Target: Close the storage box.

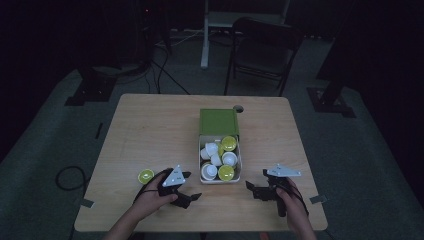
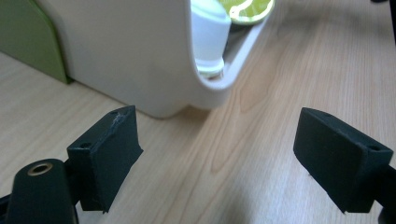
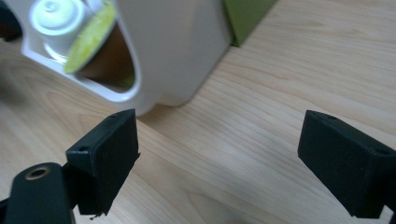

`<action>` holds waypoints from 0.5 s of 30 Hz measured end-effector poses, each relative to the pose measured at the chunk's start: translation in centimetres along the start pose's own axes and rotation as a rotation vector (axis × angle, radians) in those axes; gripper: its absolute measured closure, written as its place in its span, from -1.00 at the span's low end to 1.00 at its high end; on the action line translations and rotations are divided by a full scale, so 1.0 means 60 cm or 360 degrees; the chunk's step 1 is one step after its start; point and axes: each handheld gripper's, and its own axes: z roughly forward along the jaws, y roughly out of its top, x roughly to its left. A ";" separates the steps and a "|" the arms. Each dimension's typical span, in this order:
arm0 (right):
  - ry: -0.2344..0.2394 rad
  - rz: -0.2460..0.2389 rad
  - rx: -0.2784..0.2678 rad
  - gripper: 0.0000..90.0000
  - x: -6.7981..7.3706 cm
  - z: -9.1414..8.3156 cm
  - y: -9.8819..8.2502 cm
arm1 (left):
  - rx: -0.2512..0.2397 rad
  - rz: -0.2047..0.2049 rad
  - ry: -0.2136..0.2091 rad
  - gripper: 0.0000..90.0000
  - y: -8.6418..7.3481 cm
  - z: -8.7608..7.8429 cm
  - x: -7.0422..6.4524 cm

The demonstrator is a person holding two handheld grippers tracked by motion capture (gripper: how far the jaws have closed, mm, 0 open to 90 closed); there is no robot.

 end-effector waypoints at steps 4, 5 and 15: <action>0.0088 -0.0034 -0.0051 -0.73 0.008 0.001 0.004 | -0.0060 0.0006 0.0015 -0.67 0.008 -0.003 0.002; 0.0105 -0.0055 -0.0062 -0.74 0.011 0.000 0.005 | -0.0071 -0.0001 0.0017 -0.67 0.010 -0.003 0.002; 0.0168 -0.0081 -0.0150 -0.73 0.021 0.002 0.025 | -0.0154 -0.0014 0.0076 -0.67 0.027 -0.003 0.009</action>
